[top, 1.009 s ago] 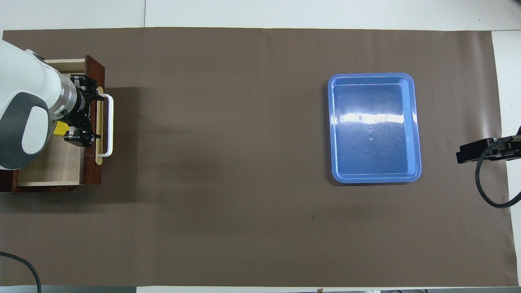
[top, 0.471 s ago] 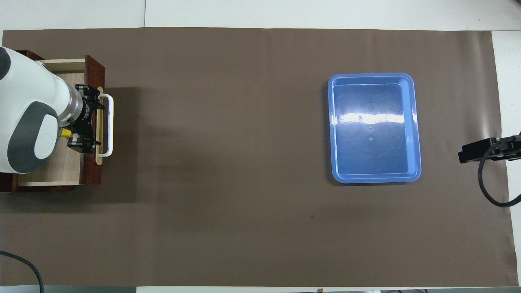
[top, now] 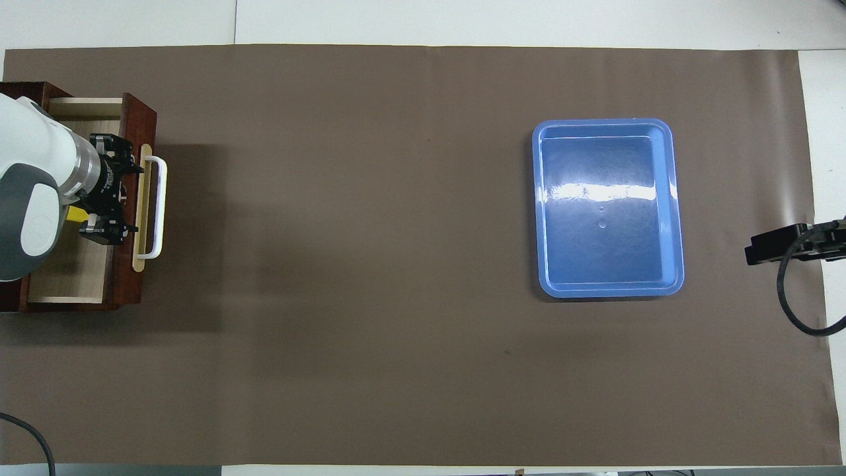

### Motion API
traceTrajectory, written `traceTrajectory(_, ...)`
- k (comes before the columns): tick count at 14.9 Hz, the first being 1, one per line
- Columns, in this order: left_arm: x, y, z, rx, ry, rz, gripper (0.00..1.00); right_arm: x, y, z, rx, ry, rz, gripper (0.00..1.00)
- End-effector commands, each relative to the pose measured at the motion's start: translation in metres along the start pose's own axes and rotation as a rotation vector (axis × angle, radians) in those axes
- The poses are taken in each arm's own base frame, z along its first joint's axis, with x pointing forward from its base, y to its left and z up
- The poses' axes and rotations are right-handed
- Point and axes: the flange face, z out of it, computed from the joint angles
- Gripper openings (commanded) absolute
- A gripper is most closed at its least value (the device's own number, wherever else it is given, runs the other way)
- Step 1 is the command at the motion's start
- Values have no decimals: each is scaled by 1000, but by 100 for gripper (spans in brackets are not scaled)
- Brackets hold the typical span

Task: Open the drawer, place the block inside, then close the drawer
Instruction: 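Push the drawer shut with the left gripper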

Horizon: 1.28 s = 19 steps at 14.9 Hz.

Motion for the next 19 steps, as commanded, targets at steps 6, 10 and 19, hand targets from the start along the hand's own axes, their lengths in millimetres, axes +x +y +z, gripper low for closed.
traceTrajectory(6, 76, -7, 6, -35, 35, 2, 100, -3, 3, -2, -13, -11, -14, 100)
traceTrajectory(10, 101, -11, 8, -39, 39, -15, 100, -3, 3, -2, -13, -11, -14, 100)
traceTrajectory(19, 101, -9, -38, -5, 41, 14, 100, -4, 3, -2, -13, -9, -14, 100)
